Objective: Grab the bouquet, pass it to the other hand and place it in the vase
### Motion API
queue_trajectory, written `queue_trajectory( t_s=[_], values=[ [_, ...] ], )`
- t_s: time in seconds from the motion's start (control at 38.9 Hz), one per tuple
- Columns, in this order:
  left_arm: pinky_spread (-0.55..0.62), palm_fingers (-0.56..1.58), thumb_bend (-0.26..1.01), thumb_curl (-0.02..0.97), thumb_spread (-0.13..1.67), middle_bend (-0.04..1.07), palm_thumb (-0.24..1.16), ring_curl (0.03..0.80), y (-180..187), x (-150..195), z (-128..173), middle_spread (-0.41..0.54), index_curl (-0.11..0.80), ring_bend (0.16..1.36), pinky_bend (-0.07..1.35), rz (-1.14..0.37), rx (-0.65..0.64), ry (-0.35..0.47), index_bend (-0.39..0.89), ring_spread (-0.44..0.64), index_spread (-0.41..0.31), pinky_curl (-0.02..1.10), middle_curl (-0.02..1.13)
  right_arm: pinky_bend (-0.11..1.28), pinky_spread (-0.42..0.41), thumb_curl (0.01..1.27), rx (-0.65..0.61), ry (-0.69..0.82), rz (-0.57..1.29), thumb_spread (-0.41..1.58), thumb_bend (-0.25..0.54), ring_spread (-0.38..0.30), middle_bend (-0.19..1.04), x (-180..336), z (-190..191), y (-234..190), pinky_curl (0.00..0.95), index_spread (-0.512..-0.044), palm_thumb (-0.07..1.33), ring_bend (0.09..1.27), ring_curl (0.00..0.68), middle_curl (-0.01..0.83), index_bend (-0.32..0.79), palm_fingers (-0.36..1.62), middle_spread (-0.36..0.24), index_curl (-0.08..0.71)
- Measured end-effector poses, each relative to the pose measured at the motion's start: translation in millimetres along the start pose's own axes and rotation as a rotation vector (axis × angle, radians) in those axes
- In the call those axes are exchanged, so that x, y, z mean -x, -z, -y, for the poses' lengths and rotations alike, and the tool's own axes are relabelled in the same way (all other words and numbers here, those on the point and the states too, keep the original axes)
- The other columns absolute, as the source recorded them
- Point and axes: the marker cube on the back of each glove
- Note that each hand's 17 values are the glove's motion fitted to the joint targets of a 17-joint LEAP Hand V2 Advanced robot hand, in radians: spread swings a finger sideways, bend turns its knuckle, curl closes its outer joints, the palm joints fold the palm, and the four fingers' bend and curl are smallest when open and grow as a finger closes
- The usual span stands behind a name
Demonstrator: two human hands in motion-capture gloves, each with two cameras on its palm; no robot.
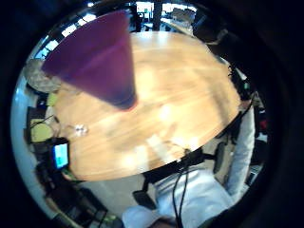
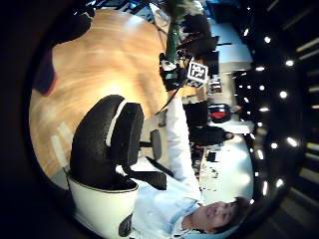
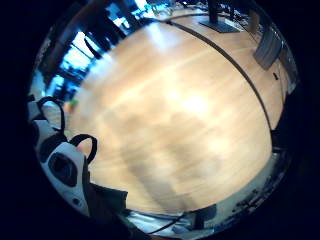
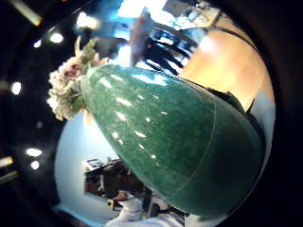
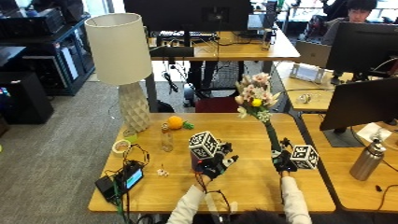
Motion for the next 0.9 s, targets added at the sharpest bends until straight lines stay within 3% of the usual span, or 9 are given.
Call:
queue_trajectory(
  t_s=[0.08,0.36,0.59,0.69,0.72,0.74,0.77,0.85,0.9],
  values=[
    [0.33,0.47,-0.01,0.254,1.21,0.15,0.27,0.28,8.1,-12.6,17.0,0.083,0.418,0.4,0.23,-0.155,-0.072,-0.005,0.2,0.22,-0.078,0.34,0.28,0.69,-0.252,0.41,-0.082,-0.128,-0.032,1.01,0.02,-0.198,0.8,-13.1,17.0,-3.9,0.486,-0.187,0.99,0.94,0.556,0.628,0.56,1.48,-0.144,0.531],
    [0.28,0.44,-0.02,0.276,1.12,0.16,0.29,0.299,27.9,-90.7,86.7,0.095,0.396,0.44,0.26,-0.717,-0.24,-0.108,0.13,0.19,-0.033,0.35,0.28,0.74,-0.243,0.47,-0.093,-0.058,0.375,0.95,-0.008,-0.192,0.84,71.3,-13.5,-41.9,0.516,-0.176,1.04,0.99,0.572,0.637,0.57,1.42,-0.138,0.561],
    [0.22,0.43,-0.03,0.295,1.0,0.17,0.29,0.322,15.6,-115.4,101.2,0.086,0.328,0.53,0.38,-0.808,-0.352,-0.158,0.09,0.13,0.011,0.38,0.28,0.75,-0.241,0.52,-0.067,0.135,0.508,0.89,-0.02,-0.185,0.85,109.3,-49.4,-84.5,0.527,-0.173,1.03,1.01,0.574,0.639,0.57,1.41,-0.136,0.574],
    [0.01,0.78,-0.01,0.31,0.98,0.22,0.34,0.315,17.7,-111.7,97.3,-0.033,0.313,0.57,0.44,-0.829,-0.431,-0.115,0.11,-0.03,-0.043,0.38,0.3,0.75,-0.236,0.53,-0.044,0.157,0.56,0.88,-0.02,-0.187,0.86,117.8,-60.6,-95.9,0.529,-0.172,1.03,1.02,0.573,0.639,0.57,1.4,-0.136,0.579],
    [0.1,0.52,-0.04,0.305,0.97,0.16,0.31,0.294,18.8,-111.2,96.5,0.018,0.3,0.54,0.37,-0.828,-0.451,-0.118,0.09,0.03,-0.008,0.35,0.28,0.75,-0.236,0.54,-0.039,0.157,0.552,0.87,-0.02,-0.185,0.86,118.3,-62.3,-97.5,0.529,-0.171,1.03,1.02,0.573,0.639,0.57,1.4,-0.135,0.58],
    [-0.12,1.14,0.03,0.325,0.98,0.36,0.41,0.355,20.8,-111.4,95.3,-0.118,0.345,0.6,0.47,-0.827,-0.476,-0.13,0.21,-0.14,-0.105,0.41,0.38,0.75,-0.236,0.54,-0.04,0.186,0.544,0.87,-0.02,-0.186,0.86,118.5,-62.8,-99.3,0.53,-0.171,1.03,1.02,0.573,0.639,0.57,1.4,-0.135,0.581],
    [-0.18,1.36,0.04,0.333,0.98,0.4,0.44,0.308,23.7,-112.1,94.0,-0.16,0.338,0.57,0.46,-0.829,-0.509,-0.156,0.22,-0.19,-0.144,0.37,0.35,0.75,-0.238,0.54,-0.042,0.238,0.537,0.87,-0.02,-0.186,0.86,118.3,-62.5,-101.8,0.53,-0.171,1.03,1.02,0.573,0.639,0.57,1.4,-0.135,0.582],
    [-0.29,1.54,0.05,0.385,0.89,0.55,0.55,0.361,33.0,-107.8,91.9,-0.243,0.378,0.64,0.47,-0.802,-0.636,-0.241,0.27,-0.28,-0.214,0.39,0.41,0.76,-0.238,0.56,0.015,0.27,0.524,0.86,-0.022,-0.186,0.86,115.5,-66.9,-112.8,0.531,-0.171,1.02,1.02,0.57,0.639,0.57,1.4,-0.135,0.585],
    [-0.33,1.52,0.08,0.437,0.76,0.59,0.65,0.39,35.7,-95.6,90.9,-0.27,0.407,0.67,0.48,-0.722,-0.67,-0.178,0.32,-0.3,-0.245,0.41,0.45,0.76,-0.241,0.56,0.094,0.18,0.52,0.84,-0.027,-0.185,0.86,117.5,-76.2,-117.4,0.531,-0.171,1.01,1.02,0.571,0.637,0.55,1.39,-0.135,0.584]
  ],
)
